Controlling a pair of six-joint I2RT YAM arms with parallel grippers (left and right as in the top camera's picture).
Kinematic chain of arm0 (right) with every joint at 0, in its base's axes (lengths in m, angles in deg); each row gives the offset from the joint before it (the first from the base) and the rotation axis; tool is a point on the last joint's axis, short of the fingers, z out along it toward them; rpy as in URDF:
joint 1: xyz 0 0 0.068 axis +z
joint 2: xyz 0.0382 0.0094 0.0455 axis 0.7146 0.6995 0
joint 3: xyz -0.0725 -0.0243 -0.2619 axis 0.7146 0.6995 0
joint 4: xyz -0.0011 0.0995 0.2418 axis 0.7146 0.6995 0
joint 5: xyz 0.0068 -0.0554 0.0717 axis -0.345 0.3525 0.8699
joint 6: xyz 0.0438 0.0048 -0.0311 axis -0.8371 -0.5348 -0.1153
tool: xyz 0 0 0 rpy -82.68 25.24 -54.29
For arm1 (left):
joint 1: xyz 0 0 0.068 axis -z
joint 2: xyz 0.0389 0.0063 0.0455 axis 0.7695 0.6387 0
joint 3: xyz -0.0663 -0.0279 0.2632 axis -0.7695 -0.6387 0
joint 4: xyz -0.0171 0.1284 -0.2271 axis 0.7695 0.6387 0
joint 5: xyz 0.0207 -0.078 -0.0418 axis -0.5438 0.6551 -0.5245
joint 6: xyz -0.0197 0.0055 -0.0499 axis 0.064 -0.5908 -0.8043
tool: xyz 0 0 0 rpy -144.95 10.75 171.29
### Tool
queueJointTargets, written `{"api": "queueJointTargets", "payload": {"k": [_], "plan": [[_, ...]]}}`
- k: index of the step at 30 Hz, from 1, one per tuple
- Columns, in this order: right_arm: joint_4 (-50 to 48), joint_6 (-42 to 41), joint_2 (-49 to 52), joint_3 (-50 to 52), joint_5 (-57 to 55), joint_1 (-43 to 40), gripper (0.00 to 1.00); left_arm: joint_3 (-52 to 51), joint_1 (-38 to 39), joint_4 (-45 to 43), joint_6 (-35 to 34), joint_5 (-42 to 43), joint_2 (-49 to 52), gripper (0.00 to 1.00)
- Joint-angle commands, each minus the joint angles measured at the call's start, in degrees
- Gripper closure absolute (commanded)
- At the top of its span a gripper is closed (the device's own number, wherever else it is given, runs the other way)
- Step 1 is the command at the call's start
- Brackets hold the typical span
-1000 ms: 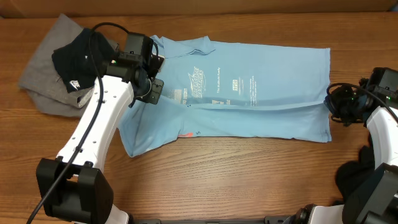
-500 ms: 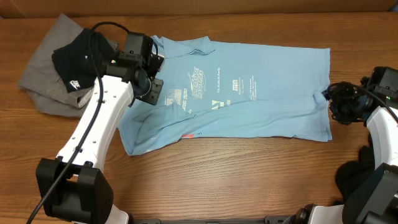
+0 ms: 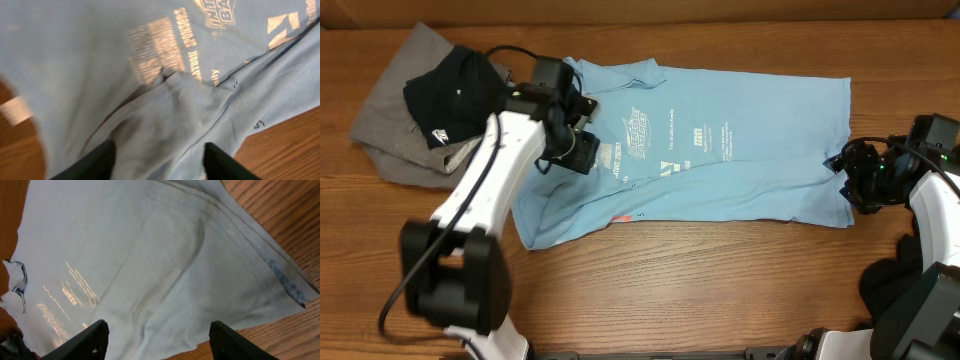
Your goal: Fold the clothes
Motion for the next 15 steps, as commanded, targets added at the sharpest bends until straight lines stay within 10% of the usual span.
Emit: {"api": "queueJointTargets", "payload": {"k": [1, 8, 15], "plan": [[0.55, 1.64, 0.04, -1.18, 1.29, 0.11, 0.32, -0.22, 1.77, -1.51, 0.96, 6.56, 6.34, 0.48], [0.59, 1.81, 0.04, -1.16, 1.25, 0.11, 0.32, -0.22, 3.78, -3.45, 0.55, 5.18, 10.45, 0.51], [0.63, 1.81, 0.04, -1.16, 1.11, 0.11, 0.32, -0.2, 4.26, -4.44, 0.52, 3.08, 11.08, 0.9]]}}
